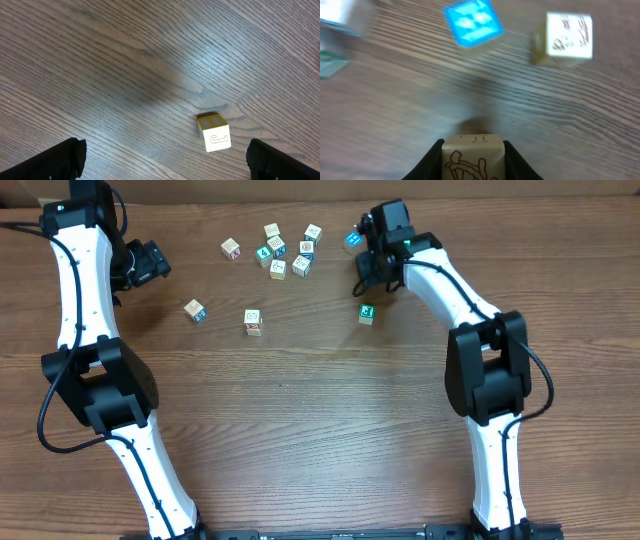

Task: Form a tower
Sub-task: 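Carry the held block left toward the centre stack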

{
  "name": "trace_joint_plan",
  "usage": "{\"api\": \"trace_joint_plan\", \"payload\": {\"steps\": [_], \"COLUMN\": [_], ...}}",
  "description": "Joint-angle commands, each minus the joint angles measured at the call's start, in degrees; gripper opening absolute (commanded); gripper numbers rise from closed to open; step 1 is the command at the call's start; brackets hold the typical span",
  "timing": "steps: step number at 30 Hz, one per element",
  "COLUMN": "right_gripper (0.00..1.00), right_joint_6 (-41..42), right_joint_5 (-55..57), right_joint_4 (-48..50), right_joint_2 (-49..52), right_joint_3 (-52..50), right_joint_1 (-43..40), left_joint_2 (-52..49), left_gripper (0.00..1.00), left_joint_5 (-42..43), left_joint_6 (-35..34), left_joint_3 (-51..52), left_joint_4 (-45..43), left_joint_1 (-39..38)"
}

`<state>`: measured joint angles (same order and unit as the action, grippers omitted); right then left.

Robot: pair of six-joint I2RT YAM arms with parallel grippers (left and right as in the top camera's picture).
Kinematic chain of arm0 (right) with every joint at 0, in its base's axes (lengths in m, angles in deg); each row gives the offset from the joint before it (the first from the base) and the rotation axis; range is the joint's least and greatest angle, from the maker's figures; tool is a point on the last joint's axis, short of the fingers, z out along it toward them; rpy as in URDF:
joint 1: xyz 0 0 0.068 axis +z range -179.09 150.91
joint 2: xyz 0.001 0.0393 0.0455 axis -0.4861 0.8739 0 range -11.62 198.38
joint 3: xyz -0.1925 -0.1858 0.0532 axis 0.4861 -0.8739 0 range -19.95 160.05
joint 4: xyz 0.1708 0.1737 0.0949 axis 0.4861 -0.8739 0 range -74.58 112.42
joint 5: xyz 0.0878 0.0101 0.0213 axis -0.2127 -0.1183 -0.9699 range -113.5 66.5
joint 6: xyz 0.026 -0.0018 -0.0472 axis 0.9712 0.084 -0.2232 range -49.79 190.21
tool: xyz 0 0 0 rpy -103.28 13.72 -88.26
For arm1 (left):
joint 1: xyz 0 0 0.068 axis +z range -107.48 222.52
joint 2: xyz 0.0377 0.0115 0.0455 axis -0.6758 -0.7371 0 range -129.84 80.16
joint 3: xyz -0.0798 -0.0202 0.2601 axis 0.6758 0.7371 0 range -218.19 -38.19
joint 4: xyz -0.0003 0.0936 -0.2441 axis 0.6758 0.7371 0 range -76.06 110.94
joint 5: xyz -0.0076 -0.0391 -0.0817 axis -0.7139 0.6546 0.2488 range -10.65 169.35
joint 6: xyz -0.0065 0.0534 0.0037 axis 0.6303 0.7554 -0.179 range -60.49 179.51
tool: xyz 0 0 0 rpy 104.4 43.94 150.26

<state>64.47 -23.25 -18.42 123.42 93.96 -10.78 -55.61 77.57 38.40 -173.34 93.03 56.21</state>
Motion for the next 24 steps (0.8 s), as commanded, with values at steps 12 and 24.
{"api": "trace_joint_plan", "payload": {"steps": [12,24], "right_gripper": [0.25,0.25], "right_joint_6": [21.79,24.70], "right_joint_5": [-0.92,-3.56], "right_joint_4": [-18.25,-24.44], "right_joint_2": [-9.97,-9.77], "right_joint_3": [-0.33,-3.87], "right_joint_1": [7.65,10.97], "left_joint_2": [1.09,1.09], "left_gripper": [1.00,0.99], "left_joint_5": [-0.13,-0.13], "left_joint_6": [-1.22,-1.22], "left_joint_3": [-1.03,-1.03], "left_joint_4": [-0.07,-0.07], "left_joint_1": [0.00,0.00]}}
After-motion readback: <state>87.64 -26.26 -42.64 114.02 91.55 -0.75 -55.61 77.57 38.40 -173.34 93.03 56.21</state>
